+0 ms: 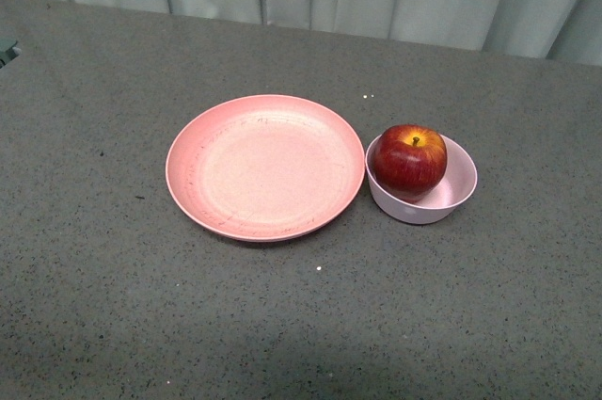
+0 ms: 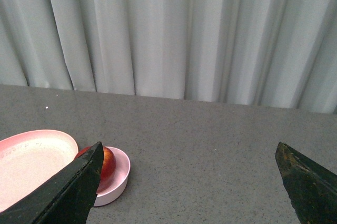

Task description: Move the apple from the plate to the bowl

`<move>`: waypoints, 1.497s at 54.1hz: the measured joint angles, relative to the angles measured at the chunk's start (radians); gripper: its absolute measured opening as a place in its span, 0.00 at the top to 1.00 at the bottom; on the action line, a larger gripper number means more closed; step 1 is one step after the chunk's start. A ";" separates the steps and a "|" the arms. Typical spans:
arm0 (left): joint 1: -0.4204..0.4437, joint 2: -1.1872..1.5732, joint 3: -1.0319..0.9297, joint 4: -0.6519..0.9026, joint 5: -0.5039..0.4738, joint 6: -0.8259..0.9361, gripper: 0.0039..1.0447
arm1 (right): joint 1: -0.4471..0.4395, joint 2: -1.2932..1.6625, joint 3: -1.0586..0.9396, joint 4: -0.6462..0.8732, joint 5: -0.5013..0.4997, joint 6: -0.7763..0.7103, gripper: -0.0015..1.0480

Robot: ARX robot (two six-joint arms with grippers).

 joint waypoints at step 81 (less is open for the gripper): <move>0.000 -0.513 0.000 -0.510 0.001 0.002 0.47 | 0.000 0.000 0.000 0.000 0.000 0.000 0.09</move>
